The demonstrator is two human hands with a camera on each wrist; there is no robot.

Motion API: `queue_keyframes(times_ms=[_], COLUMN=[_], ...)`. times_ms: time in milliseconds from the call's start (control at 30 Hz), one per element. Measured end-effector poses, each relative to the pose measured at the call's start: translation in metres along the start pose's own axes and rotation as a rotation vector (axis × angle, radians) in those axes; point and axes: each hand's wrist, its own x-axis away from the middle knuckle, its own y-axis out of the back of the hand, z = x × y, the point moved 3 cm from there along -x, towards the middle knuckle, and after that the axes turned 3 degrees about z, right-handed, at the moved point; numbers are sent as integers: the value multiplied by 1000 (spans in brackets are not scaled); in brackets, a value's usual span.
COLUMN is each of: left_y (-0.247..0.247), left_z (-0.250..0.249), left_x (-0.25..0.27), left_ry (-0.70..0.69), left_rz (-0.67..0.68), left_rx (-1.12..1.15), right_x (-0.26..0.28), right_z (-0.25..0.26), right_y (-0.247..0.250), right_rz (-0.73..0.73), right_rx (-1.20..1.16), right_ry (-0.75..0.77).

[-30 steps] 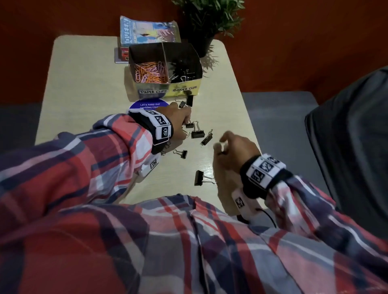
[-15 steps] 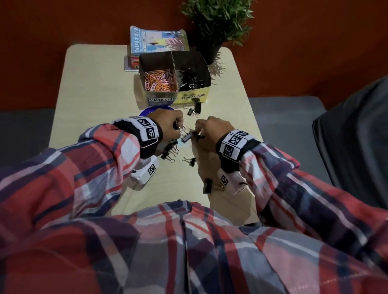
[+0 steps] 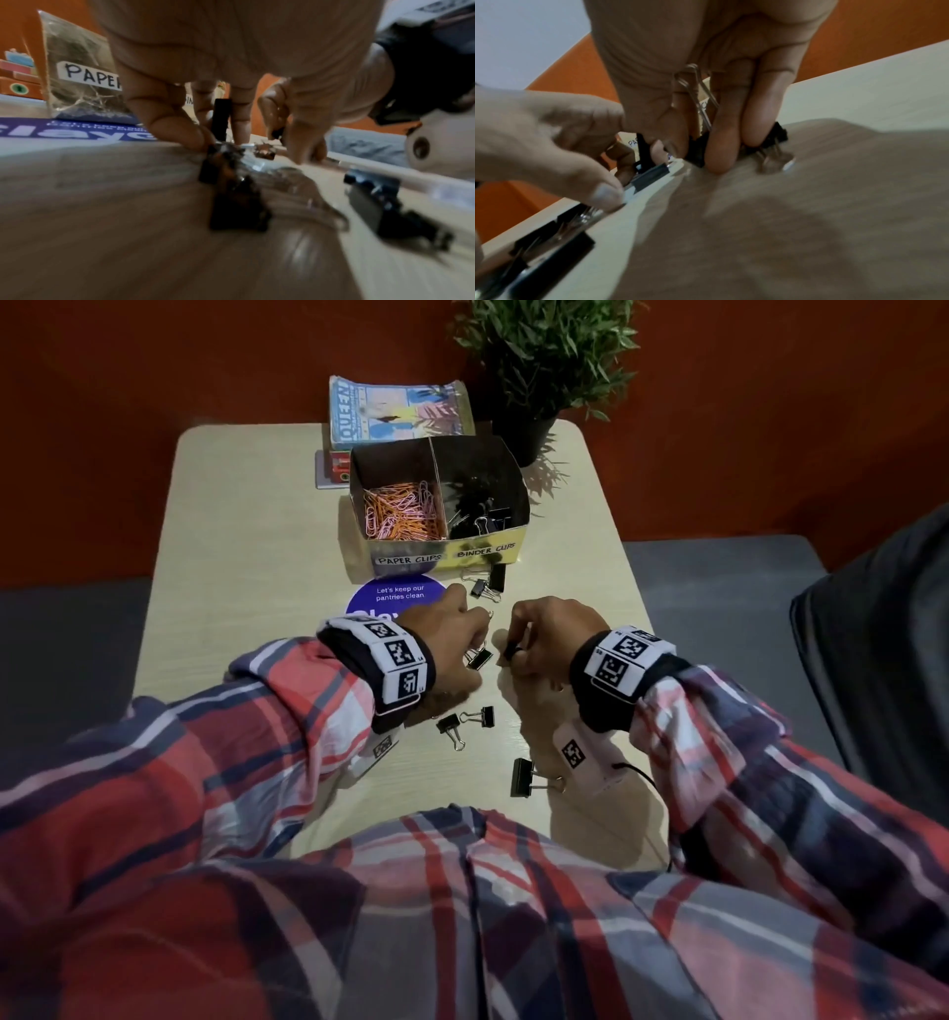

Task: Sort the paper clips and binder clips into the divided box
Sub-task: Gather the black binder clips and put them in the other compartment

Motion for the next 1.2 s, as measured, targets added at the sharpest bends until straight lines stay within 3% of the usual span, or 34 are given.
queue_keyframes(times_ms=[233,367,533,600,733,900,1067,1200], left_y=[10,33,104,122,113,99,37,-1], left_z=[3,0,-9,-4,11,21,28,27], left_x=[-11,-12,-28,-41,-61,-22,37,55], left_ry=[-31,-19,-38,-10,60,25,45,37], left_rz=[-31,-28,-316,-352,-196,-298,109,213], left_rx=[-21,140,222,156,-28,47,-75,-93], right_x=[5,8,10,11,12,12,-14,-48], right_z=[-14,-16,-18,-18,-21,-19,6,46], right_y=[3,-1,-2,-3,-7,9,71,120], right_rz=[8,5,-2,-2,-5,-41,-217,-376], right_rx=[-44,-59,-99,-114,-140,-193,-225,1], right_ry=[-16,4,17,27,34,14,69,176])
